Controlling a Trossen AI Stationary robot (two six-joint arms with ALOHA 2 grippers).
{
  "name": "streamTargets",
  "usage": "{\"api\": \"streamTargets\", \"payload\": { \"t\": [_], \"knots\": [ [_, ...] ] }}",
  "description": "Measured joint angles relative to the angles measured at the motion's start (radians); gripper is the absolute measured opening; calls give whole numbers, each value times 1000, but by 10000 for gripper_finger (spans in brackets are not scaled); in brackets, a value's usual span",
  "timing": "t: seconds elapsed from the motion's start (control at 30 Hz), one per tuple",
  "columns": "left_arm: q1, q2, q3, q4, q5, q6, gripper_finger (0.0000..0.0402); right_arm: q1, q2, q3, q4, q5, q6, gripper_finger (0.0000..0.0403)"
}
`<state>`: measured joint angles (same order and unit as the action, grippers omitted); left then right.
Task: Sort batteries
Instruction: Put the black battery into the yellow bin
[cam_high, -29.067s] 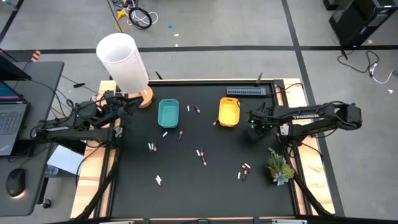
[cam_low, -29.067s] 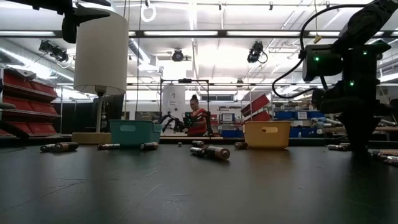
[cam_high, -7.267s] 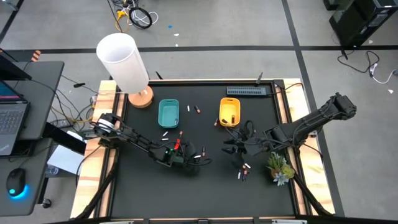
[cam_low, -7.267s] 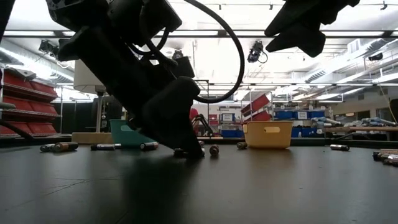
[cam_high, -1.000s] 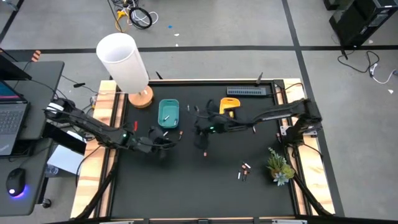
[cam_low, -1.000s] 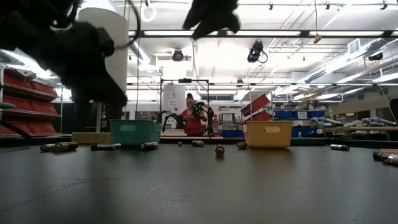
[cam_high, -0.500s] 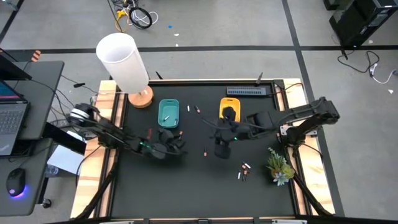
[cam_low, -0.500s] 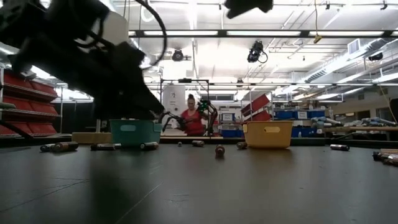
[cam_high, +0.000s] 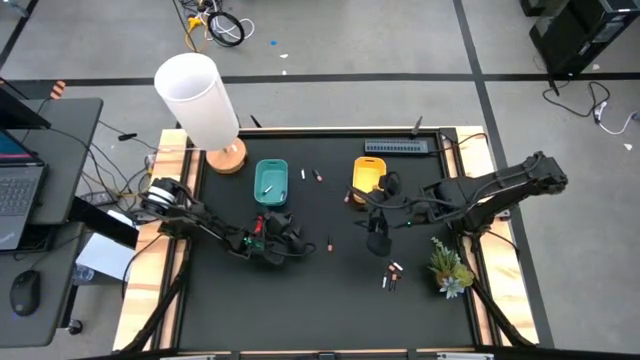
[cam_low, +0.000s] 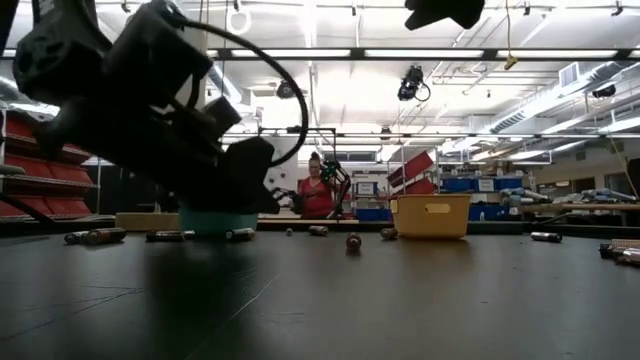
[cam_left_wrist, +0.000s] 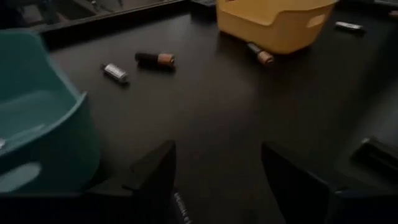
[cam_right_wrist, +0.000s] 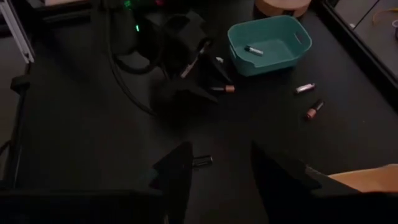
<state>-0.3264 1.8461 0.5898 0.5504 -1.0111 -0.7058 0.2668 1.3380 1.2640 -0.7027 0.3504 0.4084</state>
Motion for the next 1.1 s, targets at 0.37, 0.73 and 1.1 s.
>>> {"api": "streamTargets", "payload": {
  "t": [0.37,0.73,1.1],
  "knots": [
    [20,59,-5,-1,-33,-129,248,0,0,0,14,-11,-11,171],
    [29,76,-2,-17,64,-135,193,0,0,0,14,-12,-17,171],
    [26,76,-3,-68,127,-118,80,0,-13,1,3,-14,-19,171]
  ]
}}
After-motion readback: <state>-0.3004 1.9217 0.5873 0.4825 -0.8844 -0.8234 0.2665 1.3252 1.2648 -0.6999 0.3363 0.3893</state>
